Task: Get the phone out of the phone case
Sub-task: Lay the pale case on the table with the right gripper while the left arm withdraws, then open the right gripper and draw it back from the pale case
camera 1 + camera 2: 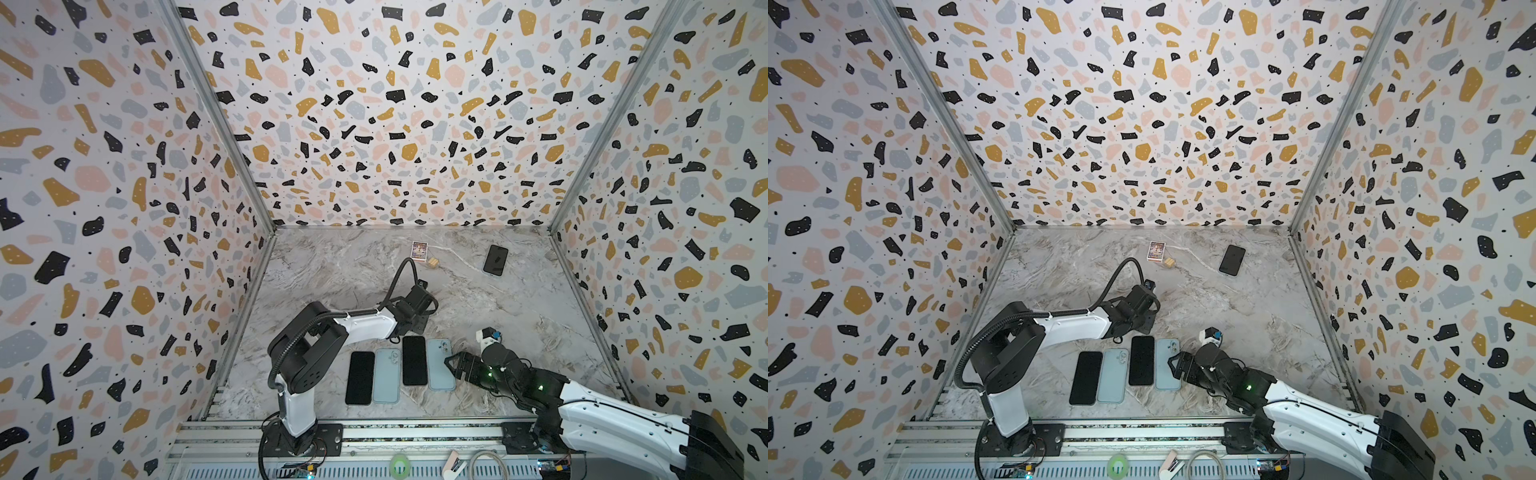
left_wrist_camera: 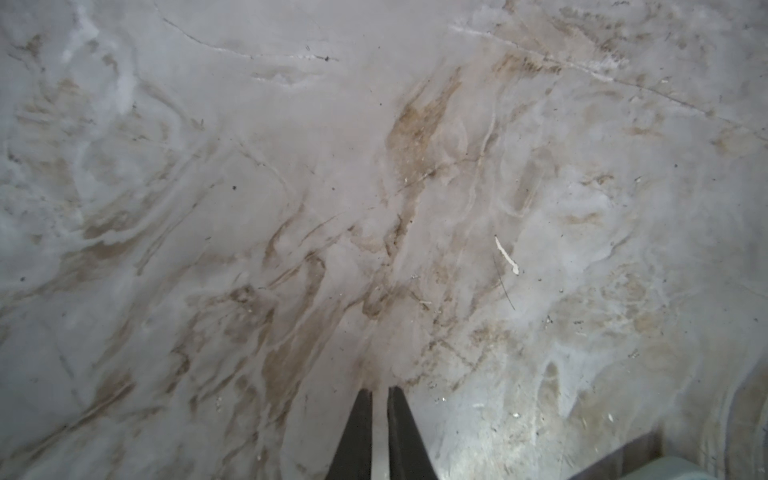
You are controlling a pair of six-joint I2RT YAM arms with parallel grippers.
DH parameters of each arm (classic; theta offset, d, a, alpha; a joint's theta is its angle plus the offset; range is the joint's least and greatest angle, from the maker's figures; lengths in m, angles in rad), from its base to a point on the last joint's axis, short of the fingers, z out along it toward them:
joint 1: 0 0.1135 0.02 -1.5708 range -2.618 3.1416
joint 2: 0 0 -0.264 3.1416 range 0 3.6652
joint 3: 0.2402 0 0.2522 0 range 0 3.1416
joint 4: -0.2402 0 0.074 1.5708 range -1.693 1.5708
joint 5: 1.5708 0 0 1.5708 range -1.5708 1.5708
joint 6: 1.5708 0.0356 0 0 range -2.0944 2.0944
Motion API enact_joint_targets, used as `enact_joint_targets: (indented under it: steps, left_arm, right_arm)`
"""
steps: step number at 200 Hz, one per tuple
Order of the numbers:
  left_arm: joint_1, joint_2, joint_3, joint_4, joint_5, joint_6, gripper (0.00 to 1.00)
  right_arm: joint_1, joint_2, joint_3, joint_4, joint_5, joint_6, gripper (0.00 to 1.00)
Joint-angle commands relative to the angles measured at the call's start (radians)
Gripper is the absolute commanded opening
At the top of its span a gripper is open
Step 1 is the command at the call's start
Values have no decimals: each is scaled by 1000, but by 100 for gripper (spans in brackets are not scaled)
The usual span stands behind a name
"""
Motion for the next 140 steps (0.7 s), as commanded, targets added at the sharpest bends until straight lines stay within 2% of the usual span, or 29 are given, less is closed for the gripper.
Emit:
enact_joint_targets:
  steps: [1, 77, 140]
  left_arm:
    - [6, -31, -40, 5, 17, -12, 12]
    - [-11, -83, -87, -19, 37, -15, 13]
    - [-21, -73, -115, -1, 34, -20, 13]
  right_arm:
    - [-16, -11, 37, -2, -15, -46, 89]
    - [-42, -23, 76, -44, -16, -80, 89]
    - [-67, 8, 83, -27, -25, -102, 87]
